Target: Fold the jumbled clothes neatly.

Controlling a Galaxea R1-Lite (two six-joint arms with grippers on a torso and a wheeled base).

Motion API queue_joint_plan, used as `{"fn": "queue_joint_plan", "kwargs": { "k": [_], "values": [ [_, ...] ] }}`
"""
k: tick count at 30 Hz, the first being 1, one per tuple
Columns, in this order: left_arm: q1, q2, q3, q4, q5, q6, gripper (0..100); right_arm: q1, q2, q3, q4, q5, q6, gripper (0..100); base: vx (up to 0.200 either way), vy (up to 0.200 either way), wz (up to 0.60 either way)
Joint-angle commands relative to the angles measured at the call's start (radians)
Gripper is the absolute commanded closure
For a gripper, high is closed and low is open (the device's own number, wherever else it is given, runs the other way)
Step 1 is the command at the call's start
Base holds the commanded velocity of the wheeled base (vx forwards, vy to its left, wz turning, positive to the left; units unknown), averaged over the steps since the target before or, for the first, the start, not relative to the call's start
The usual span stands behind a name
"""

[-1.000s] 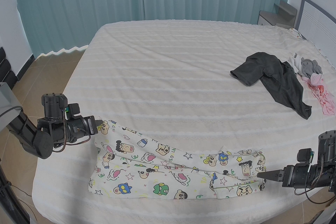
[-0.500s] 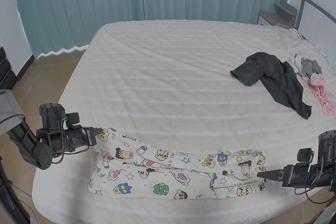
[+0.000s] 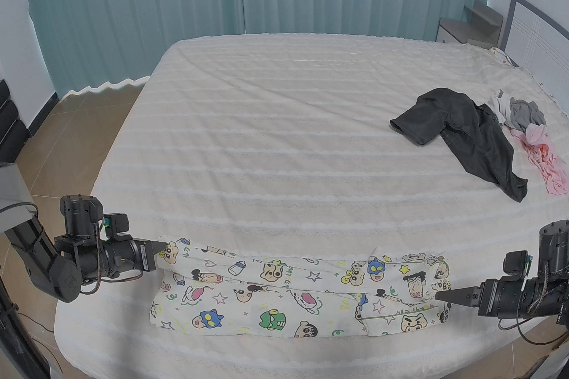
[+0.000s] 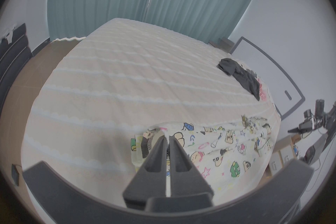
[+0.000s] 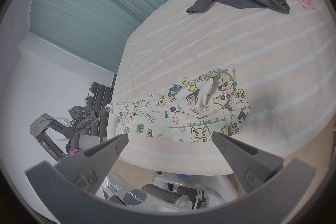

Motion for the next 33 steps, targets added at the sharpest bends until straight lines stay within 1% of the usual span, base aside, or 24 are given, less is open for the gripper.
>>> {"fn": "queue_joint_plan", "kwargs": {
  "k": [1,2,9,15,17,22,30,31,33],
  "values": [
    [0.013,0.011,0.045,0.008,0.0,0.084,100,0.0,-0.003,0.0,0.0,0.0,0.0,0,0.0,0.0,0.0],
    [0.016,0.017,0.057,0.008,0.002,0.109,100,0.0,-0.001,0.0,0.0,0.0,0.0,0,0.0,0.0,0.0],
    [0.017,0.051,0.088,0.01,0.011,0.141,100,0.0,-0.001,0.0,0.0,0.0,0.0,0,0.0,0.0,0.0],
    [0.017,0.091,0.131,0.011,0.011,0.241,100,0.0,-0.001,0.0,0.0,0.0,0.0,0,0.0,0.0,0.0],
    [0.017,0.109,0.13,0.01,0.023,0.244,100,0.0,-0.001,0.002,0.0,0.0,0.001,0,0.0,0.0,0.0],
    [0.016,0.164,0.116,0.002,0.082,0.244,100,0.0,0.0,0.002,0.0,0.0,0.001,0,0.0,0.0,0.0],
    [0.01,0.183,0.093,0.008,0.094,0.241,100,0.0,0.002,0.002,0.0,0.0,0.001,0,0.0,0.0,0.0],
    [0.008,0.181,0.093,0.008,0.094,0.241,0,0.0,0.002,0.002,0.0,0.0,0.001,0,0.0,0.0,0.0],
    [0.008,0.175,0.096,0.006,0.094,0.238,0,0.0,0.002,0.002,0.0,0.0,0.0,0,0.0,0.0,0.0]
  ]
}}
